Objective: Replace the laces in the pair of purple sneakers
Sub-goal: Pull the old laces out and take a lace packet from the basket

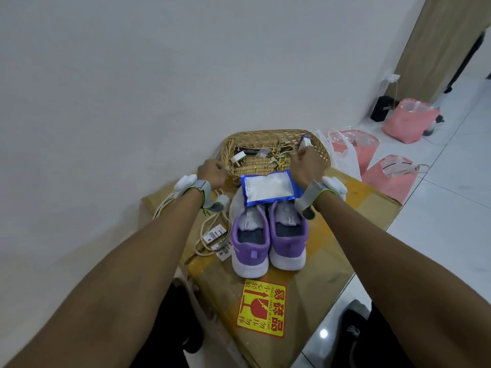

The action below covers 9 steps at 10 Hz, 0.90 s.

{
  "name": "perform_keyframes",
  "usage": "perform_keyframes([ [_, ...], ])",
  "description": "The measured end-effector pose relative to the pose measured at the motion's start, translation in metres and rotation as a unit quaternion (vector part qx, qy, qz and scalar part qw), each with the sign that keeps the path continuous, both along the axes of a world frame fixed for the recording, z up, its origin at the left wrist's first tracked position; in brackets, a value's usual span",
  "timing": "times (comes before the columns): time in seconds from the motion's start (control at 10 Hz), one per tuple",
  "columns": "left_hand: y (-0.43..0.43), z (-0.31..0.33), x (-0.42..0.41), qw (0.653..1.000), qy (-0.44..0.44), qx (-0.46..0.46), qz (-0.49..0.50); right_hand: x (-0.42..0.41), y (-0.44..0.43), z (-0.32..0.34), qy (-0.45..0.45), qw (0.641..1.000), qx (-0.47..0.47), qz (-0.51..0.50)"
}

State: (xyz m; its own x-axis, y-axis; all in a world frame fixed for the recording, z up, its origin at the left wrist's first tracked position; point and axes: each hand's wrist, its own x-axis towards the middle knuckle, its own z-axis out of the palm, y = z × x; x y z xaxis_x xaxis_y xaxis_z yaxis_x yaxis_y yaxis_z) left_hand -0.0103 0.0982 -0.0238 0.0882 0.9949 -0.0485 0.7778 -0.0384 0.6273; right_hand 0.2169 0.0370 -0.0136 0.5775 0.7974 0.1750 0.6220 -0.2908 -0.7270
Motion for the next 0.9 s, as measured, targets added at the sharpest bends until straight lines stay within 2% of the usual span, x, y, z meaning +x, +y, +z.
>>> perform_keyframes([
  [0.1, 0.014, -0.002, -0.029, 0.998, 0.069, 0.002, -0.012, -0.028, 0.015, 0.014, -0.003, 0.996, 0.048, 0.073],
  [0.2, 0.028, -0.017, -0.050, 0.984, 0.166, 0.009, -0.059, -0.064, 0.035, 0.020, -0.016, 0.988, 0.024, 0.153],
  [0.3, 0.039, -0.037, -0.058, 0.964, 0.240, 0.002, -0.117, -0.099, 0.056, 0.019, -0.058, 0.968, -0.080, 0.232],
  [0.4, 0.052, -0.054, -0.057, 0.949, 0.271, -0.008, -0.160, -0.126, 0.071, 0.012, -0.119, 0.938, -0.175, 0.276],
  [0.5, 0.071, -0.072, -0.062, 0.938, 0.288, -0.011, -0.190, -0.151, 0.079, -0.001, -0.166, 0.913, -0.212, 0.307],
  [0.6, 0.078, -0.073, -0.068, 0.954, 0.247, -0.002, -0.167, -0.165, 0.087, -0.021, -0.156, 0.904, -0.231, 0.326],
  [0.8, 0.074, -0.079, -0.081, 0.966, 0.203, 0.044, -0.154, -0.172, 0.090, -0.046, -0.137, 0.907, -0.232, 0.325],
  [0.9, 0.069, -0.082, -0.081, 0.963, 0.208, 0.023, -0.168, -0.171, 0.087, -0.050, -0.154, 0.906, -0.230, 0.320],
])
